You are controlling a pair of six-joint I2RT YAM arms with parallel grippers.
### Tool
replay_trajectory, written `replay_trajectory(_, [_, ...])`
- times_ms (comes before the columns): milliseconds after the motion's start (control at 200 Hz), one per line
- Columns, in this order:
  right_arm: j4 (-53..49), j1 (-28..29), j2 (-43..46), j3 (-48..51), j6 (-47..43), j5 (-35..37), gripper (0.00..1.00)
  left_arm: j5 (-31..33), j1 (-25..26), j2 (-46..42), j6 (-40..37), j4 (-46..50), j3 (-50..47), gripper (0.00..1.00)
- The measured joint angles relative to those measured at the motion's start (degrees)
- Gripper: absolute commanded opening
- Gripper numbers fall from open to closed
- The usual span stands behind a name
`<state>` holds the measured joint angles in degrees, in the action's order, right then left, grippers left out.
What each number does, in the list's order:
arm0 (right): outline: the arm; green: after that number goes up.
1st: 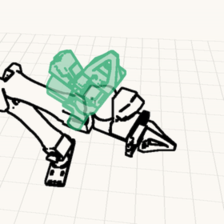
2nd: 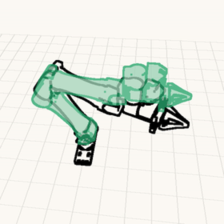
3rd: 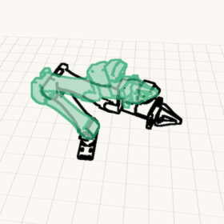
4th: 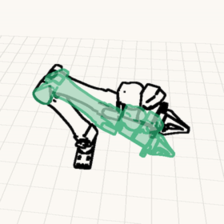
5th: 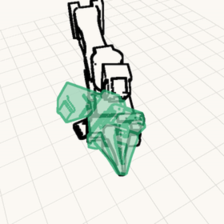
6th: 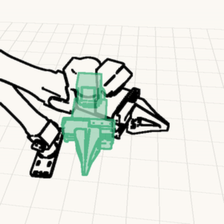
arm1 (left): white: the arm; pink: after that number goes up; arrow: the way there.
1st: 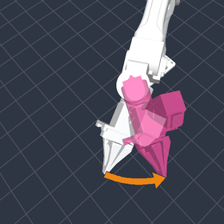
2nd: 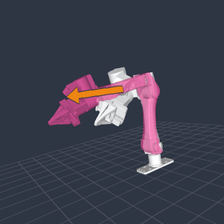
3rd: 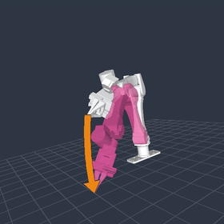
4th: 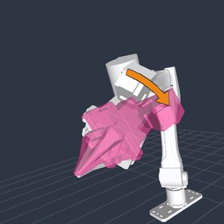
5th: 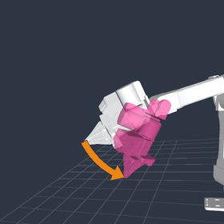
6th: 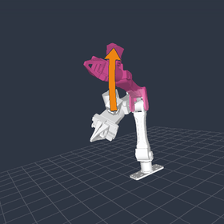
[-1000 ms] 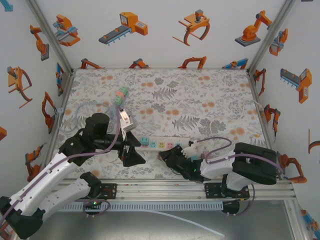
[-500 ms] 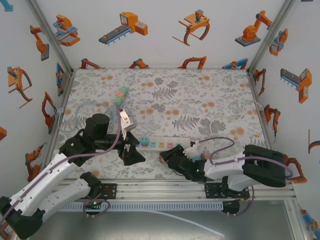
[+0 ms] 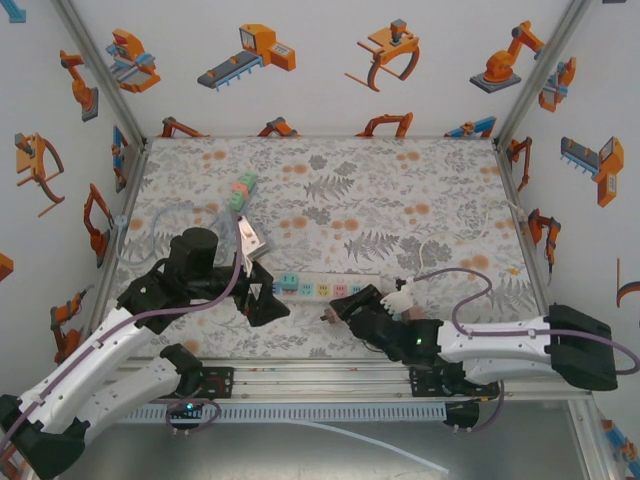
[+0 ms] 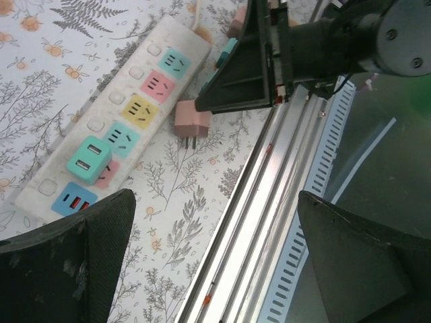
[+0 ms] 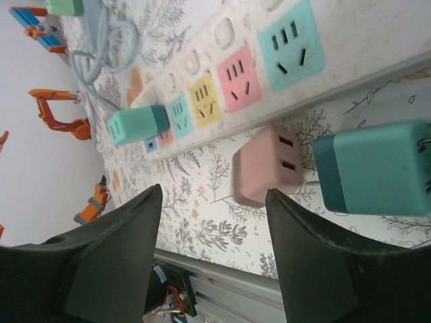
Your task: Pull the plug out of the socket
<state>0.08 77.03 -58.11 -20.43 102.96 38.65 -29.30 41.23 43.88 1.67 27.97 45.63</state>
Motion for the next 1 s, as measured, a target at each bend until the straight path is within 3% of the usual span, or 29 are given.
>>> replay_trajectory(175, [-5.92, 0.0, 6.67, -1.64, -5.57, 3.67, 0.58, 4.31, 0.0, -0.22, 0.63, 0.2, 0.0, 0.98])
replay_trajectory(305, [-6.78, 0.0, 9.07, -5.42, -17.18, 7.8, 0.58, 10.27, 0.02, -0.31, 3.61, 0.07, -0.02, 0.97])
replay_trajectory(451, [2.58, 0.0, 9.6, -7.13, -40.89, 12.74, 0.57, 19.15, 0.02, -0.28, 8.7, -0.76, -1.01, 0.97])
replay_trajectory(581, [20.76, 0.0, 6.25, -5.86, -70.31, 14.1, 0.58, 27.15, 0.02, 0.22, 13.2, -1.4, -2.38, 0.97])
replay_trajectory(671, [31.04, 0.0, 1.05, -5.53, -91.6, 10.73, 0.6, 32.81, 0.0, 0.98, 17.0, -1.51, -3.28, 0.97])
replay_trajectory(796, [37.7, -0.15, -6.95, -6.05, -115.14, 3.96, 0.64, 38.51, -0.44, 2.49, 22.05, -1.55, -4.33, 0.97])
replay_trajectory(891, [39.23, -1.57, -12.09, -7.43, -126.11, -2.01, 0.67, 40.96, -1.33, 3.89, 25.16, -1.55, -5.07, 0.97])
replay_trajectory(996, [37.18, -5.68, -13.86, -8.81, -130.33, -12.07, 0.67, 42.4, -2.95, 5.55, 28.26, -1.46, -5.81, 0.97])
